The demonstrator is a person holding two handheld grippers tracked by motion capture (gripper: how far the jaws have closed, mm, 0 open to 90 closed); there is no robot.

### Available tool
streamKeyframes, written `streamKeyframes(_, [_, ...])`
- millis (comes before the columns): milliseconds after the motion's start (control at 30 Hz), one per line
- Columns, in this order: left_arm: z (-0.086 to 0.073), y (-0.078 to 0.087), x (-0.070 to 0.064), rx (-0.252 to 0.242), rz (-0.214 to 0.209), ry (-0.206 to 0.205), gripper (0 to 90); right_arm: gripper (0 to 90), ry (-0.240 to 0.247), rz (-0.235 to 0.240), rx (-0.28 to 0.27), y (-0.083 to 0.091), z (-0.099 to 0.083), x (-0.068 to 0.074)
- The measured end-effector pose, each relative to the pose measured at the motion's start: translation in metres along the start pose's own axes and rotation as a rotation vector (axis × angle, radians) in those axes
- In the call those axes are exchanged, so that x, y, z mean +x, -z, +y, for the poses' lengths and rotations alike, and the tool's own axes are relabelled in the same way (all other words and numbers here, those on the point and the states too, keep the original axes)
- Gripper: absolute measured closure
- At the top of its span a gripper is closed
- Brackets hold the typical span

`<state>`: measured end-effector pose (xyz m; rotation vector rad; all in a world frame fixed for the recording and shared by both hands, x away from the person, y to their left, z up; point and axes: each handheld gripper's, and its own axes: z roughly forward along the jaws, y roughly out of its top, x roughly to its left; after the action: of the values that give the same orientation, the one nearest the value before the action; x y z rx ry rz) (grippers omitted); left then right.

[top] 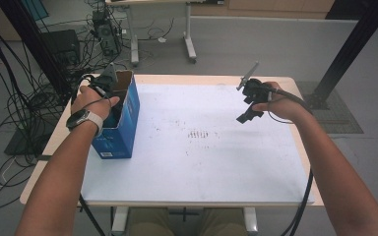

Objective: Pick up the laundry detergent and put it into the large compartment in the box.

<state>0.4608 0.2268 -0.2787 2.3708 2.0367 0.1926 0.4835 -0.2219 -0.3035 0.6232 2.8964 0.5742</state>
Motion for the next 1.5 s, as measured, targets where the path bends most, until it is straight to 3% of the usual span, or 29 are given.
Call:
streamKeyframes(1100, [0.0009,0.0,0.0011,-0.004,-0.011,0.001,37.1,8.7,-0.004,0.001,0.0,-0.0005,-0.0028,0.0003])
streamKeyframes(1500, [0.0027,0.0004,0.0006,-0.012,-0.031,0.007,29.5,8.7,-0.009,0.005,0.002,-0.0018,-0.0042,0.0005])
